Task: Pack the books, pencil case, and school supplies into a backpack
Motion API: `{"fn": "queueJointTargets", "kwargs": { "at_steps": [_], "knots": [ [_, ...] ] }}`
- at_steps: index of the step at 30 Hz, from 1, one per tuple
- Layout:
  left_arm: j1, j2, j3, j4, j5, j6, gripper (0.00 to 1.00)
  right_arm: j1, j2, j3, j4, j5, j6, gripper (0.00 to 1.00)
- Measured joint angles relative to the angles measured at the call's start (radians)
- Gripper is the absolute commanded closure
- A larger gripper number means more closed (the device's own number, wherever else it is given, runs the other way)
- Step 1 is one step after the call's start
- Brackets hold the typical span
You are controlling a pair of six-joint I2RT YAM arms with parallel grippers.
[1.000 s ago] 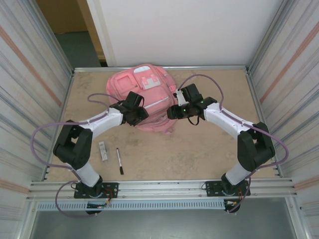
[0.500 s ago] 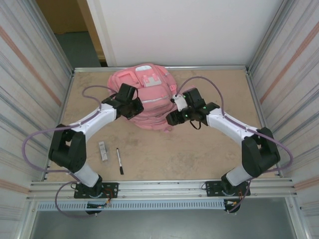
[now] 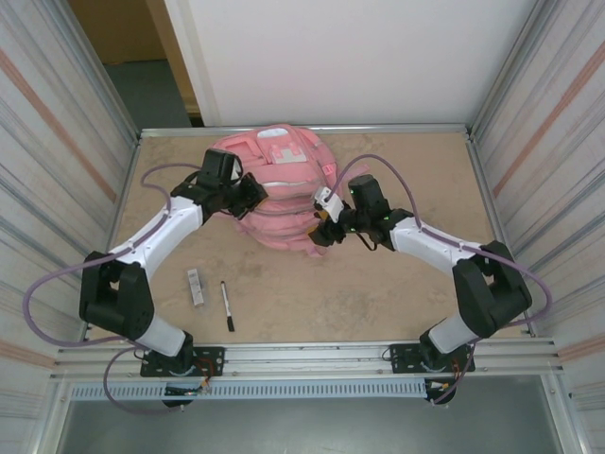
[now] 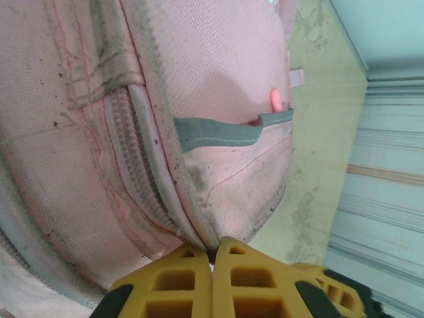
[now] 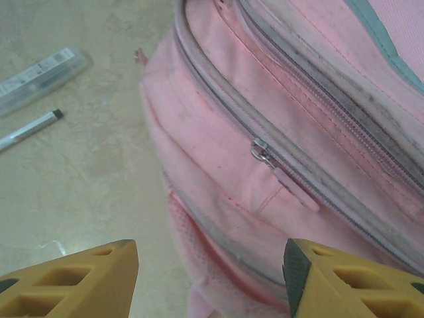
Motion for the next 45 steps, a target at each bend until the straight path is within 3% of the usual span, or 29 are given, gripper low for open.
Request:
{"fn": "queueJointTargets", "kwargs": {
  "at_steps": [11,21,31,38,40,43,45],
  "knots": [
    [0.001,-0.076,-0.062,0.009,0.061,-0.049,1.00,-0.002,0.103,-0.102,0.274,-0.002,-0.045,0.38],
    [0.001,-0.076,-0.077,0.022,0.099,-0.047,1.00,-0.032,0.150,-0.206,0.544,-0.054,0.048,0.39],
    [0.003,-0.077,-0.084,0.029,0.114,-0.048,1.00,-0.035,0.150,-0.220,0.651,-0.083,0.085,0.70],
    [0.003,-0.080,-0.107,0.035,0.117,-0.051,1.00,-0.012,0.157,-0.220,0.657,-0.058,0.082,0.82],
    [0.003,-0.081,-0.108,0.035,0.118,-0.052,1.00,0.001,0.164,-0.220,0.657,-0.039,0.082,0.81],
    [0.003,-0.081,-0.109,0.039,0.118,-0.058,1.00,0.025,0.173,-0.220,0.657,0.009,0.087,0.67],
    [0.003,-0.081,-0.109,0.039,0.117,-0.059,1.00,0.035,0.175,-0.220,0.660,0.029,0.093,0.65]
  ]
}}
